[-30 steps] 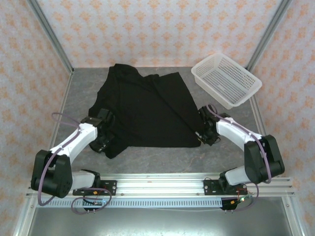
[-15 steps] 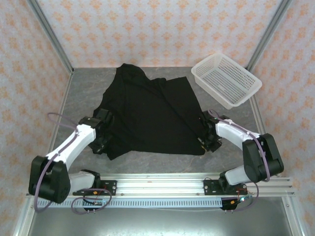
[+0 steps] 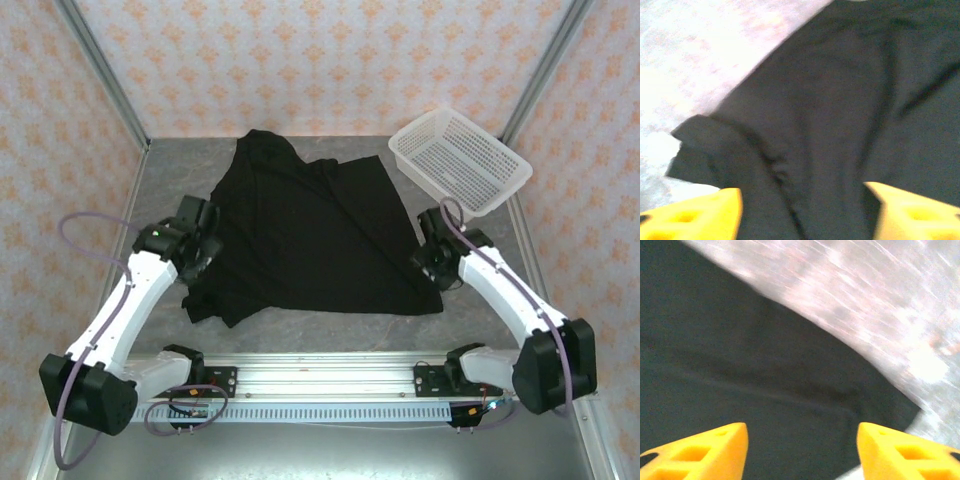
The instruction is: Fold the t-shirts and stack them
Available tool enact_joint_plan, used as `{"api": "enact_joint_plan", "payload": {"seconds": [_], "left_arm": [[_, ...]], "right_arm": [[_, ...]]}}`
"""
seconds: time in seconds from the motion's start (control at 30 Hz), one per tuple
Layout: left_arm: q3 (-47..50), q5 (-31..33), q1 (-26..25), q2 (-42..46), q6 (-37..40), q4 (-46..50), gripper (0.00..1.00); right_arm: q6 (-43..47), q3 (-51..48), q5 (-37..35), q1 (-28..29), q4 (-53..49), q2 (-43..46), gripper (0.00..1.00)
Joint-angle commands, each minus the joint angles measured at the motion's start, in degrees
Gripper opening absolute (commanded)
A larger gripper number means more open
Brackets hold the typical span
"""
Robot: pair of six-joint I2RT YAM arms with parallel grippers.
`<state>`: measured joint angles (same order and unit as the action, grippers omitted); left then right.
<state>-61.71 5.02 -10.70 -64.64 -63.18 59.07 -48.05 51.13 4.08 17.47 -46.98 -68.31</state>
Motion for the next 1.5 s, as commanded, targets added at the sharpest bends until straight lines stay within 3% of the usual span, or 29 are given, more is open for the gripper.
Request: {"api": "enact_joint_plan", "payload": {"seconds": [0.0,0.13,0.23,0.4,0.57,0.63,0.97,1.17,1.3,1.47], "left_arm": [[-5.5,-2.0,3.1,-8.5,5.3,-8.6,0.42],[-18.4,-7.9,7.2,-28.2,8.9,-15.6,0.23],[-31.7,-9.3,9.7,-43.8,10.7,-15.8,0.15],[-53.2,-11.6,12.4,-66.3,11.1,-11.0,0.13],[-64.6,-9.7,14.7,-77.9,10.3,-4.1,0.08],[-63.7,-7.2,16.0,-78.7,9.0,-1.7,0.02],[-39.1,-2.5,28.6,-66.4,8.2,-5.7,0.0],[-38.7,-1.4,33.1,-62.7,10.1,-5.0,0.01],[-41.7,-3.1,31.8,-61.7,12.1,-4.7,0.15],[-45.3,-4.4,25.9,-58.3,13.0,-8.1,0.32]], "right_arm": [[8.3,2.2,2.6,0.3,10.9,-2.3,0.5],[11.9,7.5,7.4,0.7,19.9,-11.6,0.39],[14.0,12.4,7.3,0.7,23.4,-18.1,0.32],[15.8,21.6,9.0,0.9,23.6,-27.7,0.3],[15.6,27.1,9.3,1.0,21.2,-33.5,0.32],[15.5,28.4,9.3,1.1,20.7,-34.7,0.33],[15.4,37.4,11.6,1.8,17.7,-44.5,0.4],[15.6,48.7,12.2,3.8,13.4,-54.6,0.42],[15.0,56.7,12.0,4.9,11.1,-61.2,0.44],[14.7,63.8,7.7,5.2,7.7,-67.7,0.44]]}}
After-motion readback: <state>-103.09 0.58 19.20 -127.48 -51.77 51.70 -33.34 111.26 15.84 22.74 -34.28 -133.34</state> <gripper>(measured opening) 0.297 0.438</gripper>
